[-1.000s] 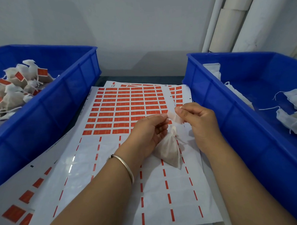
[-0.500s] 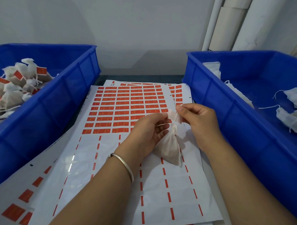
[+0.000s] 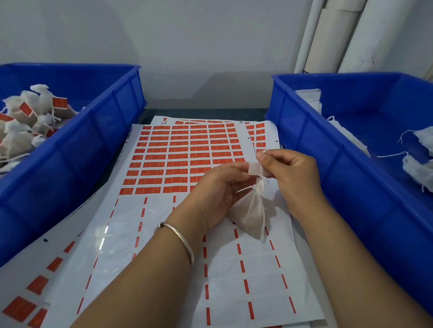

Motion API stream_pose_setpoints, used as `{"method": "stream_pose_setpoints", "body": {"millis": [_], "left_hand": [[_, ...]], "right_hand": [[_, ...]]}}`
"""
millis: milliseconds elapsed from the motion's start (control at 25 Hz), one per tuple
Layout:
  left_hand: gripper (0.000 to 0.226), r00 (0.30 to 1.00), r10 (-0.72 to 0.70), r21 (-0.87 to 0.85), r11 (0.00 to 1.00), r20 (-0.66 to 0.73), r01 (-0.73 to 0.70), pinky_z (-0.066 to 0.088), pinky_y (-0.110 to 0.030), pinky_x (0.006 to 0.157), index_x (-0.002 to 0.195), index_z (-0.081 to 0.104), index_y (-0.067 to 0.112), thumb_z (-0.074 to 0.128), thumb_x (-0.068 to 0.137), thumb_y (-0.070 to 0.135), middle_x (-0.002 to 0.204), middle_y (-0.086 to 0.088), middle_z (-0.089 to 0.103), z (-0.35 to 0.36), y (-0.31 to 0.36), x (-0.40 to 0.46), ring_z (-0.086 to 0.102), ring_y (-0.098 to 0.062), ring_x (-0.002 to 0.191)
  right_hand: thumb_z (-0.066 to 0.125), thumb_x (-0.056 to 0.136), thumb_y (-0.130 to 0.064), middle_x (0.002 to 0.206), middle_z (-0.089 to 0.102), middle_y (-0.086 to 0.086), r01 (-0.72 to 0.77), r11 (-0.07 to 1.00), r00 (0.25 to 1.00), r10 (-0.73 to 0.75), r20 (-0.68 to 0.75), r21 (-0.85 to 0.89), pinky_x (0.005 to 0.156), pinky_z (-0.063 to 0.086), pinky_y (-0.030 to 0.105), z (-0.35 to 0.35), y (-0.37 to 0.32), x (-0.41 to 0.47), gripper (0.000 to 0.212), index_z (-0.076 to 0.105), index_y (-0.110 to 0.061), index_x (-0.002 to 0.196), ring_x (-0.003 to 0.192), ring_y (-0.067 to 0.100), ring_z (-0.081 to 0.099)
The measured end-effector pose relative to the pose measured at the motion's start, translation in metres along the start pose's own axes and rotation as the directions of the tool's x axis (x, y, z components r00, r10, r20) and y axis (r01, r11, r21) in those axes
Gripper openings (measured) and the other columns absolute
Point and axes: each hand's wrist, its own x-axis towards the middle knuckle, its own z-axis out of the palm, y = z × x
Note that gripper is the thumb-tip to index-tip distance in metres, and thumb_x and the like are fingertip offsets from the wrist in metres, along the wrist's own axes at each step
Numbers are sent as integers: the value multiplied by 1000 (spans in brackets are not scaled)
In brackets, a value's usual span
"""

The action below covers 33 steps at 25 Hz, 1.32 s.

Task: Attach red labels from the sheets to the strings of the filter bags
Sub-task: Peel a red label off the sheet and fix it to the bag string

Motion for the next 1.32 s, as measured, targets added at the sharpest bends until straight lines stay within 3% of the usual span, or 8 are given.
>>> {"method": "stream_pose_setpoints", "body": {"millis": [120,320,600,720,840,1000,1160,1320], "left_hand": [[25,1000,9,-7,1000,14,-8,56,-25,72,96,66,12,44,89,5,102,-2,72,0,0,-1,69,-19,92],[16,999,6,-25,1000,37,-5,57,-28,72,106,62,18,50,95,20,101,-1,72,1,-1,2,70,-20,91],[33,987,24,83,996,161,-38,55,-21,70,97,73,21,60,72,38,91,10,72,3,0,-2,69,-9,77],[41,987,39,92,994,153,-54,54,-20,70,109,62,25,56,73,44,84,13,71,3,-1,-3,68,-6,74],[41,985,60,51,996,162,-69,54,-20,70,110,57,32,55,73,48,94,12,71,3,-1,-2,69,-8,84],[41,989,63,38,997,131,-69,54,-21,65,109,61,29,61,70,41,91,9,72,3,-3,-1,69,-9,74],[38,996,61,42,997,67,-64,53,-19,59,103,66,24,66,67,39,89,8,73,2,-4,0,69,-8,70],[48,997,67,70,995,23,-68,53,-18,61,107,66,20,67,64,42,95,8,72,2,-5,1,70,-8,79]], "right_hand": [[70,82,-24,76,68,-26,13,1000,1000,-13,-7,11,55,50,9,0,-2,-1,12,66,-35,80,75,-5,67],[70,81,-20,77,70,-28,40,998,998,-43,51,58,58,49,8,0,-8,-3,11,67,-31,82,79,-4,68],[69,80,-21,84,71,-16,27,996,998,-31,52,88,63,53,12,0,-12,-5,7,68,-27,84,81,1,69],[70,73,-28,86,71,-16,-5,992,998,-3,60,127,64,53,14,0,-14,-6,14,69,-26,86,84,3,69],[69,70,-31,89,72,-16,-21,991,998,13,59,135,65,54,15,1,-15,-6,20,69,-25,89,84,4,70],[68,66,-33,84,73,-18,-41,984,998,31,62,172,64,54,17,1,-14,-6,19,69,-27,85,85,5,70],[68,80,-26,91,74,-13,-76,978,995,62,81,194,70,57,22,0,-11,-4,8,70,-27,87,89,12,71],[66,70,-36,92,74,-12,-76,977,994,57,98,197,72,57,23,0,-12,-5,24,70,-24,91,89,12,71]]}}
